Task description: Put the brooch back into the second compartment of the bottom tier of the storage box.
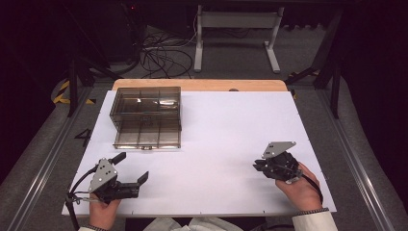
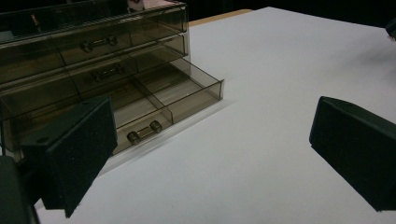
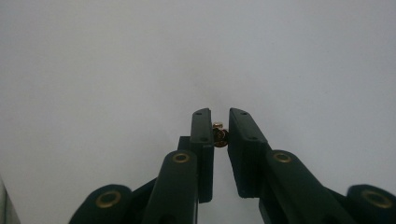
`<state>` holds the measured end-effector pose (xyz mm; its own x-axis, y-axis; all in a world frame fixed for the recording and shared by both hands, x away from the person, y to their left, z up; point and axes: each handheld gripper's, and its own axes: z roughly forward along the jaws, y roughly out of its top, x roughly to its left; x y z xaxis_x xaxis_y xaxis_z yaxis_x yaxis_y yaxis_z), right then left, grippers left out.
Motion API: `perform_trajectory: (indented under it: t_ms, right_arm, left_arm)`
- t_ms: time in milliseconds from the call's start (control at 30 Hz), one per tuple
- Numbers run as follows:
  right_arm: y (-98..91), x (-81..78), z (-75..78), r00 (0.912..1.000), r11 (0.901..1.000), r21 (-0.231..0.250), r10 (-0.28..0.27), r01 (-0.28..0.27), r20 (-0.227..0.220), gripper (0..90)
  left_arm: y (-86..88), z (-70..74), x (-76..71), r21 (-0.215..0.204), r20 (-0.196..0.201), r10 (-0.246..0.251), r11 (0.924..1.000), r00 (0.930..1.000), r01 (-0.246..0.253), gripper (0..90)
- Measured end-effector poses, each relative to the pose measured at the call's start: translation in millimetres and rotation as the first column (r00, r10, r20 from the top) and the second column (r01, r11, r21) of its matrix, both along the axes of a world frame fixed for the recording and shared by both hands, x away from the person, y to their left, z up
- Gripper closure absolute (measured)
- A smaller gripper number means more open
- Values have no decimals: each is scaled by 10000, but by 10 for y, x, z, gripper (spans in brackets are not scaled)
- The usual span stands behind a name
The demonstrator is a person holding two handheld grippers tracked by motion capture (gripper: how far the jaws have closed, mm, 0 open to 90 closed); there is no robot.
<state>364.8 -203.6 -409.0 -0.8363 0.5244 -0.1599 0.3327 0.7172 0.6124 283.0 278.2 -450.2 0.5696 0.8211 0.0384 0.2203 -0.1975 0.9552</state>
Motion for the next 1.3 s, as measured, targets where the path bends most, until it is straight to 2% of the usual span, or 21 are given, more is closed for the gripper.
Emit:
perform_trajectory:
  t_ms: [167, 300, 367, 500, 633, 733, 800, 867, 1033, 1100, 1200, 1300]
  right_arm:
    - [11, -12, 19, 9998, 9993, 366, 38, -45, 196, 807]
    - [72, -4, 57, 9985, 9977, 550, 361, -384, 409, 806]
    - [114, 6, 95, 9982, 9944, 969, 376, -419, 463, 807]
    - [169, 46, 157, 9968, 9864, 1517, 542, -624, 581, 807]
    - [224, 101, 195, 9960, 9732, 2138, 768, -850, 462, 807]
    - [262, 129, 223, 9950, 9639, 2490, 835, -945, 547, 806]
    - [302, 160, 245, 9936, 9509, 2894, 979, -1101, 563, 807]
    - [317, 169, 250, 9932, 9471, 3002, 1005, -1138, 594, 806]
    - [381, 233, 251, 9921, 9285, 3500, 1090, -1238, 618, 806]
    - [397, 255, 249, 9914, 9199, 3703, 1127, -1293, 663, 807]
    - [407, 283, 245, 9903, 8988, 4163, 1164, -1374, 755, 807]
    - [415, 299, 240, 9896, 8858, 4418, 1167, -1419, 837, 807]
  left_arm:
    - [-1, 2, -1, 17, -7, -10, 10000, 10000, 10, 17]
    - [-6, 1, -3, 32, 72, -1, 10000, 10000, 0, 17]
    - [-1, 2, -6, 13, 74, 9, 10000, 10000, -9, 17]
    - [9, 2, -4, -24, 58, 8, 10000, 10000, -8, 17]
    - [6, 4, -4, 7, 34, -19, 10000, 10000, 19, 17]
    - [2, 0, -10, 8, 62, 3, 10000, 10000, -3, 17]
    - [8, 2, -16, -10, 68, 19, 10000, 10000, -19, 17]
    - [13, 2, -18, -39, 73, 42, 10000, 10000, -42, 17]
    - [15, 1, -22, 4, 72, 47, 10000, 10000, -47, 17]
    - [17, 0, -22, -7, 63, 49, 10000, 10000, -49, 17]
    - [21, 2, -23, -27, 73, 71, 10000, 9999, -71, 17]
    - [18, 1, -23, -4, 52, 46, 10000, 10000, -46, 17]
